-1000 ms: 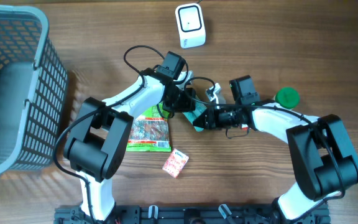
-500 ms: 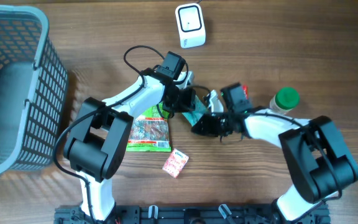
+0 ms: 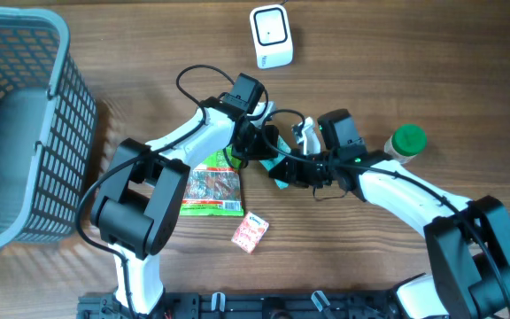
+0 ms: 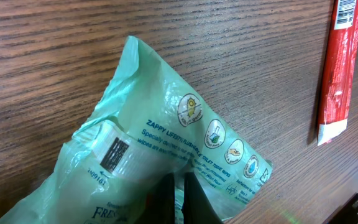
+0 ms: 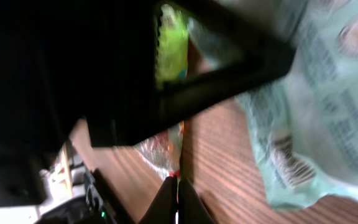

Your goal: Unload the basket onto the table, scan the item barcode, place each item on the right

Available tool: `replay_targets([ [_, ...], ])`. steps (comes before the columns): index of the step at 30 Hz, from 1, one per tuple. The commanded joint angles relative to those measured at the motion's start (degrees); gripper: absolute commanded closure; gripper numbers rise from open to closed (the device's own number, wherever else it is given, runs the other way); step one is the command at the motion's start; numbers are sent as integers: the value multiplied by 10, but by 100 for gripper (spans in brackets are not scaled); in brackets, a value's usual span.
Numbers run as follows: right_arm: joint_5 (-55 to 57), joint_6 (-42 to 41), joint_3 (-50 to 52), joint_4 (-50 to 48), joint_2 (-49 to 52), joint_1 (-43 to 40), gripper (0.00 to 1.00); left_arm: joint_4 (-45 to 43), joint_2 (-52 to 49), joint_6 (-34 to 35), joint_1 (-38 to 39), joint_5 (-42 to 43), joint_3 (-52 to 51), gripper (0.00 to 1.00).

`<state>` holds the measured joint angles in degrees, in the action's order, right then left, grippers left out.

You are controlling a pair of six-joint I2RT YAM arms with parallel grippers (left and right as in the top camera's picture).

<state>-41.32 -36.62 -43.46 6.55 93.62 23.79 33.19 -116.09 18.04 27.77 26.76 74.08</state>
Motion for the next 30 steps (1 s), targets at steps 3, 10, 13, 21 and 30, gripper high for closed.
replay_targets([
  [3,107,-11,0,5,-1,-2,96,6,-30,-11,-4,-63,-22,96],
  [10,130,-11,18,5,13,-2,96,6,-30,-11,-4,-63,-22,96],
  [13,130,-11,19,6,49,0,96,6,-30,-11,-4,-63,-22,96],
  [21,91,8,16,69,72,-1,95,6,-29,-12,-4,-63,-21,96],
  [30,102,148,-31,109,-76,-12,83,10,82,-4,-13,-69,46,96],
])
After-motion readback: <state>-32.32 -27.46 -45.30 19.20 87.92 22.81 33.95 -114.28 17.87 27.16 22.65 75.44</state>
